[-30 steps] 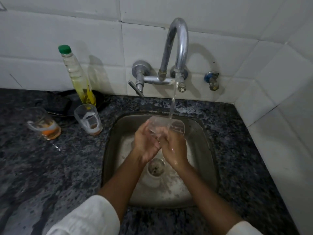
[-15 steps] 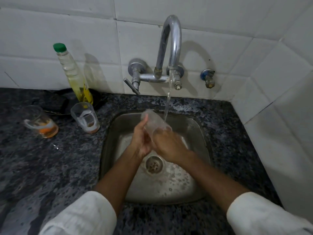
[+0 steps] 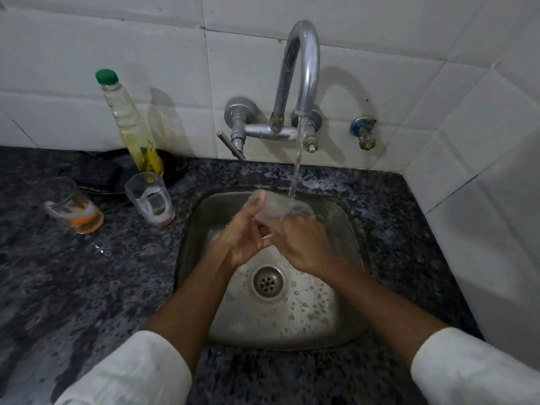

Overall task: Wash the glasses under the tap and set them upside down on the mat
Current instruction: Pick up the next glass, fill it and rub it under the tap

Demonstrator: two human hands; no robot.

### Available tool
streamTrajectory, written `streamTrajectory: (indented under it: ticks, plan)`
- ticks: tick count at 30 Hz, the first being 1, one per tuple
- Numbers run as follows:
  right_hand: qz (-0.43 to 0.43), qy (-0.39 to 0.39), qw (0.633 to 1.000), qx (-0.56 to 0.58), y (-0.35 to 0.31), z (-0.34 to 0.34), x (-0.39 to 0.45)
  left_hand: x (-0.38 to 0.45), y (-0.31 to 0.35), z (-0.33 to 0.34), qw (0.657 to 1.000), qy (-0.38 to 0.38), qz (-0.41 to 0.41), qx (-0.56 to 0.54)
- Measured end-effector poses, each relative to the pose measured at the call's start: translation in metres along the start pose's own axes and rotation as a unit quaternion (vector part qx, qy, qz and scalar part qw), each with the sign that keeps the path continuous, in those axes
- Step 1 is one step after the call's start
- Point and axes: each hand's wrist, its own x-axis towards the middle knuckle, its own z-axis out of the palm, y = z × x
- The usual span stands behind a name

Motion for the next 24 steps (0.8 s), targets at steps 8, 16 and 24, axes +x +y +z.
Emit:
streamTrajectory:
  ticks: [8, 16, 24]
  plan:
    - [0.026, -0.09, 0.994, -0.063, 0.008, -0.006, 0.005, 0.004, -0.003, -0.004, 0.997, 0.054, -0.049, 0.025]
    - [-0.044, -0.1, 0.992, -0.067, 0.004, -0.007, 0.013, 0.004, -0.007, -0.004, 0.997, 0.057, -0.017, -0.041]
    - [0.058, 0.055, 0.953, 0.292, -0.008, 0.001, 0.015, -0.003, -0.015, 0.005, 0.993, 0.002, 0.031, -0.114]
